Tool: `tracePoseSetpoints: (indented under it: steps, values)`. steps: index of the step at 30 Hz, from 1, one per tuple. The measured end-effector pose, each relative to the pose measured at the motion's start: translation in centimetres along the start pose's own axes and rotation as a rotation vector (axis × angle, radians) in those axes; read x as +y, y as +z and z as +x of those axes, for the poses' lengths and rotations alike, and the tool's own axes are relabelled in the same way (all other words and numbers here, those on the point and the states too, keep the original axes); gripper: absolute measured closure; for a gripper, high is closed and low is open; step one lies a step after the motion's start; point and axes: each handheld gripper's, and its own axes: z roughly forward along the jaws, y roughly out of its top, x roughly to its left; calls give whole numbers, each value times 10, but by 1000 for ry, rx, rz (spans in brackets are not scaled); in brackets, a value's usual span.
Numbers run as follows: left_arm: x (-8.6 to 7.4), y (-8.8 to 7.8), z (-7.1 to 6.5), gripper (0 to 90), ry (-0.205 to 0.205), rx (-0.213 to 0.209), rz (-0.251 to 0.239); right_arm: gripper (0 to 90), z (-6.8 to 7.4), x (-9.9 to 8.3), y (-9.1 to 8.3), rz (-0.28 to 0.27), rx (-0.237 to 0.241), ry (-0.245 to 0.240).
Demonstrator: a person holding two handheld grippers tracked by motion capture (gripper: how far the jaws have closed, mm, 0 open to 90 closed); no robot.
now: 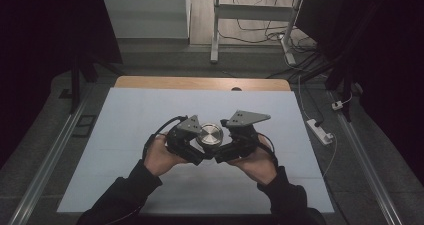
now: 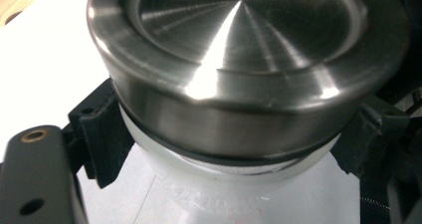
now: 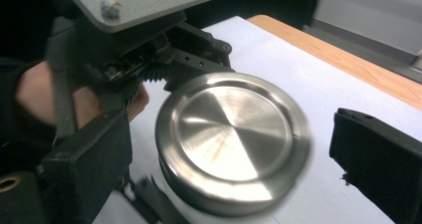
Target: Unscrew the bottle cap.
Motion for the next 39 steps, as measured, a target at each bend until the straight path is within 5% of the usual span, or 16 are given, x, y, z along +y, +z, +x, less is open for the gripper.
tracePoseSetpoints:
  steps: [4,6,10,14,17,20,24,29,32,35,39]
  values:
    - [1,-1,-1,156,5,-1,2,174,12,-2,8,8,-94,-43]
    - [0,-2,0,156,12,-13,-3,194,9,-2,5,-22,-68,-41]
    - [2,-7,0,156,27,-70,-24,197,-7,-1,-1,-47,96,-51]
    - [2,-7,-2,156,62,-141,-34,196,-28,-5,-3,-88,318,-147]
    - [3,-4,-4,156,60,-140,-25,172,-46,-14,1,-126,468,-117]
    - [1,-4,-1,156,38,-108,-15,74,-49,-15,4,-92,423,-42]
    - [0,-5,2,156,6,-47,-6,71,-39,-5,-2,-74,257,48]
    - [1,-4,1,156,-10,-20,4,106,-10,-1,3,-33,59,68]
    - [2,-4,-1,156,3,-30,5,180,1,-2,10,-12,9,29]
    - [1,-6,0,157,16,-57,-12,184,1,-2,8,-33,25,-15]
    - [0,-6,2,156,54,-125,-21,188,-13,-3,5,-51,187,-21]
